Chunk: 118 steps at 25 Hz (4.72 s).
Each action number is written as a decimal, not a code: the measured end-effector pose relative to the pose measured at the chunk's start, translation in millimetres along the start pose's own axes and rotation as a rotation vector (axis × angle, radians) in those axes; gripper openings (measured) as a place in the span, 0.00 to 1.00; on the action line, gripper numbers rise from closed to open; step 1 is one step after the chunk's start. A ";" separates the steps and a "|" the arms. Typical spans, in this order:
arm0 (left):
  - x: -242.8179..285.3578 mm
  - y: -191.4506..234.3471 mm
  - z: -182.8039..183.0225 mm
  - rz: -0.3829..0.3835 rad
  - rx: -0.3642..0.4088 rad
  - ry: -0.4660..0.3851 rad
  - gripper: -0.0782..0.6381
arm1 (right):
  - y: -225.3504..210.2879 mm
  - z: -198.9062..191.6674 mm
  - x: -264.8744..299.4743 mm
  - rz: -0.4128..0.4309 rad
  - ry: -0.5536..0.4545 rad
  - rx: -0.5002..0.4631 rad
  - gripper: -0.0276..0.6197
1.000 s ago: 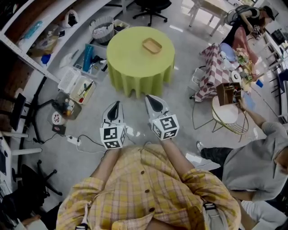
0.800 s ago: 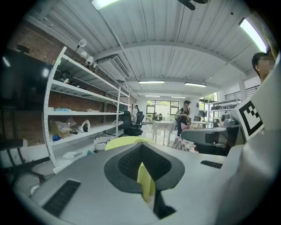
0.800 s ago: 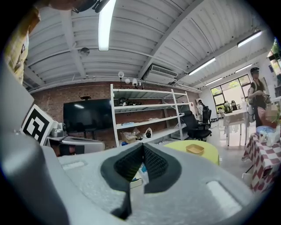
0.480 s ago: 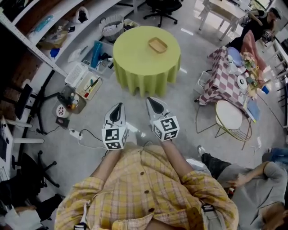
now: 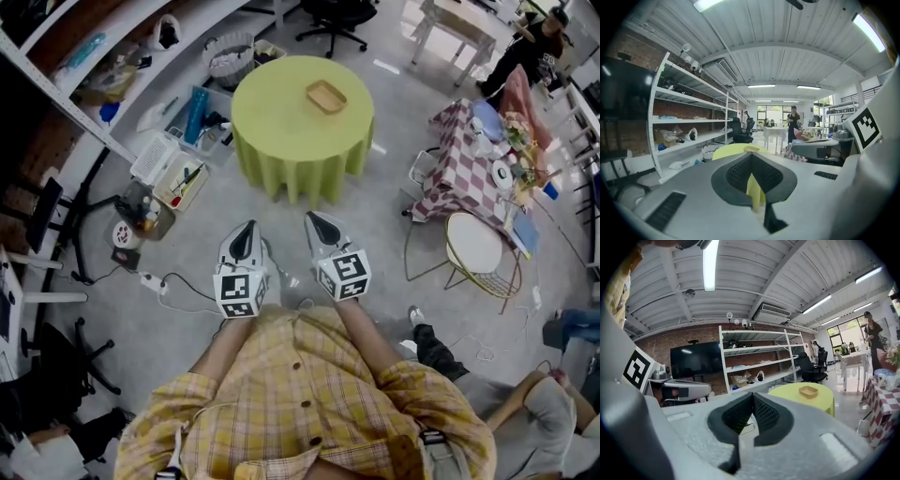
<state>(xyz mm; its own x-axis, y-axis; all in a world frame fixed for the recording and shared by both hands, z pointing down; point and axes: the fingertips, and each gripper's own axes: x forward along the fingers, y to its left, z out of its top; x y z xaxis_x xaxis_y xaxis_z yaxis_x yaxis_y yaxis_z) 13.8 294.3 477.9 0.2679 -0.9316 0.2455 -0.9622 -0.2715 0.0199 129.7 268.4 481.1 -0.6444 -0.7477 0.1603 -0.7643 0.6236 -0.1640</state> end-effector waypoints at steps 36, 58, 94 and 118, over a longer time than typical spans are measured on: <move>200.9 141.9 41.1 -0.104 0.004 0.044 0.11 | -76.9 52.9 223.1 -0.111 0.041 0.000 0.04; 283.8 235.9 59.0 -0.204 0.014 0.051 0.11 | -83.9 74.2 341.3 -0.209 0.068 0.002 0.04; 357.7 202.9 41.5 -0.213 0.039 0.125 0.11 | -163.8 33.0 374.0 -0.204 0.180 0.044 0.04; 362.8 212.6 16.5 -0.165 0.019 0.172 0.11 | -189.2 -34.3 414.6 -0.200 0.301 0.069 0.04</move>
<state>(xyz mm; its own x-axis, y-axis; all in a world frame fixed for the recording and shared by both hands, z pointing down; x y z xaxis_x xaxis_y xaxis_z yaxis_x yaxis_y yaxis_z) -92.7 -105.4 555.2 0.4077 -0.8200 0.4018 -0.9047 -0.4225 0.0558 6.4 -151.8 612.0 -0.4684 -0.7460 0.4734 -0.8790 0.4476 -0.1644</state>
